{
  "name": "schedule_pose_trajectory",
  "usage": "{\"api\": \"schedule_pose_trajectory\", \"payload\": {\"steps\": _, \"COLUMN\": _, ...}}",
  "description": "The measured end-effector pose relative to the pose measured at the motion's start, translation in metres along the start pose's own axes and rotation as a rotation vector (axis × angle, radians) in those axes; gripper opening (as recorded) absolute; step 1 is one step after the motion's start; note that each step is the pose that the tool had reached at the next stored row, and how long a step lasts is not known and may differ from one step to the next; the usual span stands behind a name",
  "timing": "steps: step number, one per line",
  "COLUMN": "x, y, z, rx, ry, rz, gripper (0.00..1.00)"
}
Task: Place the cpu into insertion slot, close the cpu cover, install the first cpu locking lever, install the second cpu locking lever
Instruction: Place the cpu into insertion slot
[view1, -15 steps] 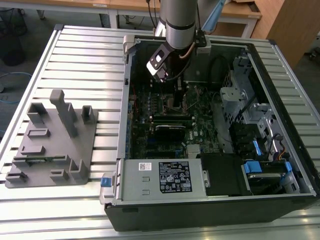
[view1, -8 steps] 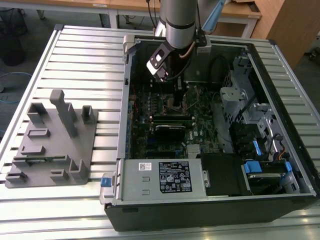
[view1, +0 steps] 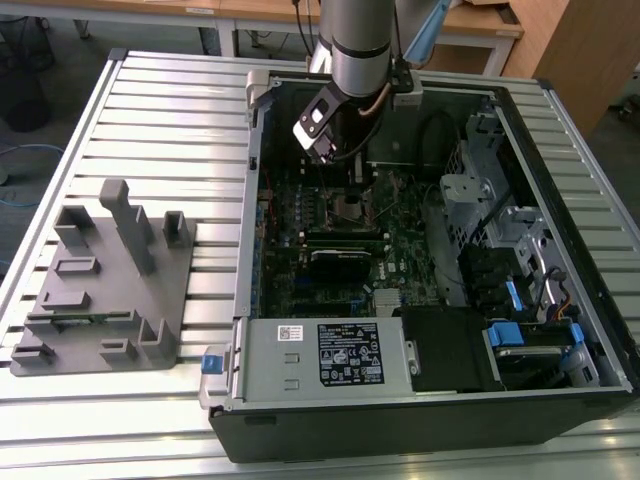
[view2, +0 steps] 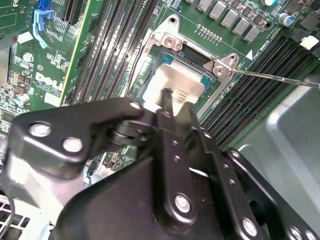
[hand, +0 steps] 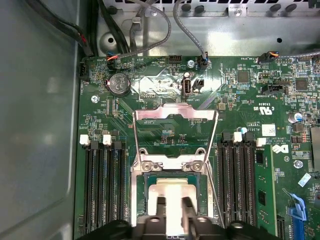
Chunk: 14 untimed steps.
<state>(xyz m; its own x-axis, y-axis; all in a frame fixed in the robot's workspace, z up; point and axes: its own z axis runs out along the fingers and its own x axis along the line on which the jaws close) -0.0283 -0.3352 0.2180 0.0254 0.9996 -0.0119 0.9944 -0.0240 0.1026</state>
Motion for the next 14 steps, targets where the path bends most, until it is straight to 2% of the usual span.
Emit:
{"api": "schedule_pose_trajectory", "payload": {"steps": 1, "x": 0.0, "y": 0.0, "z": 0.0, "rx": 0.0, "ry": 0.0, "rz": 0.0, "gripper": 0.29}}
{"api": "schedule_pose_trajectory", "payload": {"steps": 3, "x": 0.0, "y": 0.0, "z": 0.0, "rx": 0.0, "ry": 0.0, "rz": 0.0, "gripper": 0.17}}
{"api": "schedule_pose_trajectory", "payload": {"steps": 4, "x": 0.0, "y": 0.0, "z": 0.0, "rx": 0.0, "ry": 0.0, "rz": 0.0, "gripper": 0.17}}
{"api": "schedule_pose_trajectory", "payload": {"steps": 5, "x": 0.0, "y": 0.0, "z": -0.0001, "rx": 0.0, "ry": 0.0, "rz": 0.0, "gripper": 0.11}}
{"api": "schedule_pose_trajectory", "payload": {"steps": 8, "x": 0.0, "y": 0.0, "z": -0.0001, "rx": 0.0, "ry": 0.0, "rz": 0.0, "gripper": 0.11}}
{"api": "schedule_pose_trajectory", "payload": {"steps": 9, "x": 0.0, "y": 0.0001, "z": 0.0, "rx": 0.0071, "ry": 0.0005, "rz": 0.0, "gripper": 0.11}}
{"api": "schedule_pose_trajectory", "payload": {"steps": 11, "x": -0.0001, "y": 0.0005, "z": 0.0002, "rx": 0.0404, "ry": 0.0032, "rz": 0.0, "gripper": 0.11}}
{"api": "schedule_pose_trajectory", "payload": {"steps": 12, "x": -0.0001, "y": 0.0006, "z": 0.0002, "rx": 0.0459, "ry": 0.0032, "rz": 0.0, "gripper": 0.11}}
{"api": "schedule_pose_trajectory", "payload": {"steps": 14, "x": -0.0001, "y": 0.0006, "z": 0.0002, "rx": 0.0462, "ry": 0.0032, "rz": 0.0, "gripper": 0.11}}
